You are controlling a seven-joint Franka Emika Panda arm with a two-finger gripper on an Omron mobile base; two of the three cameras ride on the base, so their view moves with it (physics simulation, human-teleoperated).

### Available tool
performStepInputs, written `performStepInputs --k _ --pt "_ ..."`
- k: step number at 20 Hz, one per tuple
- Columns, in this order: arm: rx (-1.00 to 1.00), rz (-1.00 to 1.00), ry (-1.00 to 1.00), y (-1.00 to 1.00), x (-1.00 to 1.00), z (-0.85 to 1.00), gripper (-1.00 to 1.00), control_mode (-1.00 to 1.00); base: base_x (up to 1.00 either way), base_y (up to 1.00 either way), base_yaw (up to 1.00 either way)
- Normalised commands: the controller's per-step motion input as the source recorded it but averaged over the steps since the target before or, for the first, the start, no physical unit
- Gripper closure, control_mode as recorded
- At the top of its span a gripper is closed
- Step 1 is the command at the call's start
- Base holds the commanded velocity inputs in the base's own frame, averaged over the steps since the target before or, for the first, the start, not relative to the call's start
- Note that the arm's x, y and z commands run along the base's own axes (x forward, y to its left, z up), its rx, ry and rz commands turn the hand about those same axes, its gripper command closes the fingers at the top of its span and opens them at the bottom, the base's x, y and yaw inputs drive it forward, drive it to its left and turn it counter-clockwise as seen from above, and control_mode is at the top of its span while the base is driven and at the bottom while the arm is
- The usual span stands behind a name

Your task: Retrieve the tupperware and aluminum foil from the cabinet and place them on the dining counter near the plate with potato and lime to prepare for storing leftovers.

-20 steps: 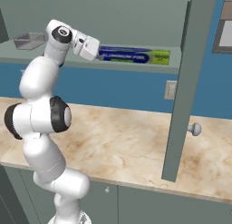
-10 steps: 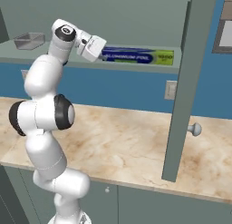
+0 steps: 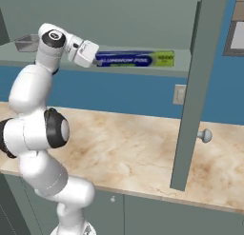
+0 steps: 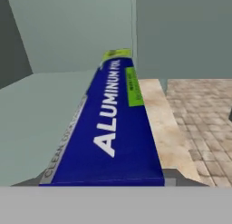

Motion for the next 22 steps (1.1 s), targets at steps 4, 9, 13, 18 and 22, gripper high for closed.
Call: performStepInputs --k 4,9,13,18,22 --pt "-0.14 0.12 0.00 0.70 -1.00 -0.16 1.00 -1.00 0.00 0.00 0.00" --pt "-0.01 -0.14 0.00 0.56 -1.00 -0.08 1.00 -1.00 0.00 0.00 0.00" --pt "0.13 -0.30 0.07 0.19 -1.00 -0.02 1.00 -1.00 0.00 0.00 0.00" --pt "0.22 -0.20 0.21 0.01 -0.87 -0.22 1.00 -1.00 0.00 0.00 0.00" --pt "0.28 0.08 0.25 0.00 -0.40 -0.61 1.00 -1.00 0.00 0.00 0.00"
